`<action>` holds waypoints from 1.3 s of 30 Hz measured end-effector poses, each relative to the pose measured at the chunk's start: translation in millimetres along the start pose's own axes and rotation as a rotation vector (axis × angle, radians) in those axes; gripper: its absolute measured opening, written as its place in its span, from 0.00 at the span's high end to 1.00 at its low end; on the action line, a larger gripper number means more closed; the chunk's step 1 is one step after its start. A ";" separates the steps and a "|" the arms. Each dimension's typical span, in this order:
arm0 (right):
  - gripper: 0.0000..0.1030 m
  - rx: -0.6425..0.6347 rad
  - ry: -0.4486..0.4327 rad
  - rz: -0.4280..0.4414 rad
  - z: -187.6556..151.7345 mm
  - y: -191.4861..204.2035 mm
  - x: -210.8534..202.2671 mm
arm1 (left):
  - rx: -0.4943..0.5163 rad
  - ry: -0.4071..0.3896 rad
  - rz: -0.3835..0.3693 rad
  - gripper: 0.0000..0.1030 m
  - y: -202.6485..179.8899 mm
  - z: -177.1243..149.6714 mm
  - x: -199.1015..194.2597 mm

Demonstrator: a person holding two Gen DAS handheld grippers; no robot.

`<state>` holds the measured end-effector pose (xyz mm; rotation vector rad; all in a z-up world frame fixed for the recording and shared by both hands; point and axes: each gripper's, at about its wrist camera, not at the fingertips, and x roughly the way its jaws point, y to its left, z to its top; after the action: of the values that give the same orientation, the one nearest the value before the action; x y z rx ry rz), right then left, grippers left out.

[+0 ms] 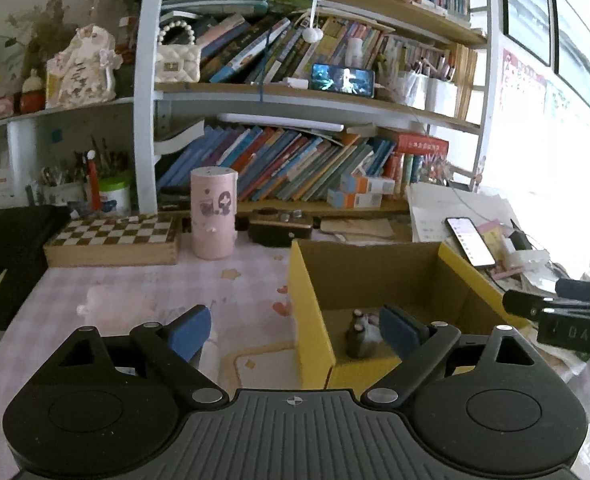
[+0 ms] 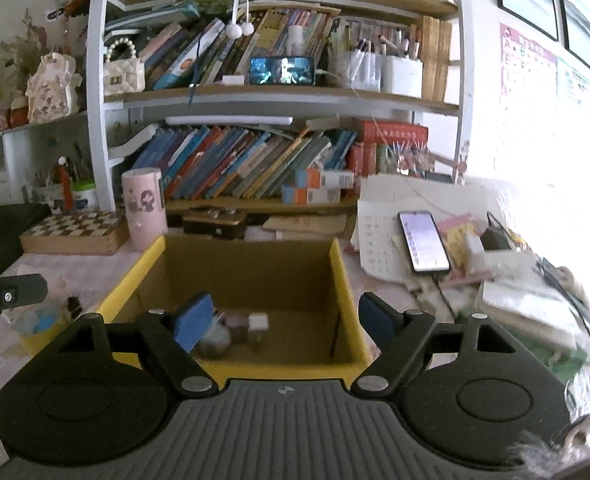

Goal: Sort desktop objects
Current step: 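Withdraw both open tools up out of the yellow box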

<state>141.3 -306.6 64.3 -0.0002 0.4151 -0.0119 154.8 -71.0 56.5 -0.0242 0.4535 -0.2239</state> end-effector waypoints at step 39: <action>0.23 0.000 0.265 0.146 -108.7 153.9 -80.4 | 0.032 0.247 0.094 0.08 80.2 -102.6 -94.5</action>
<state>25.7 -151.6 -3.2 0.0319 0.6793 0.1337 44.1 30.7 -0.8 0.0570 0.6956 -0.1422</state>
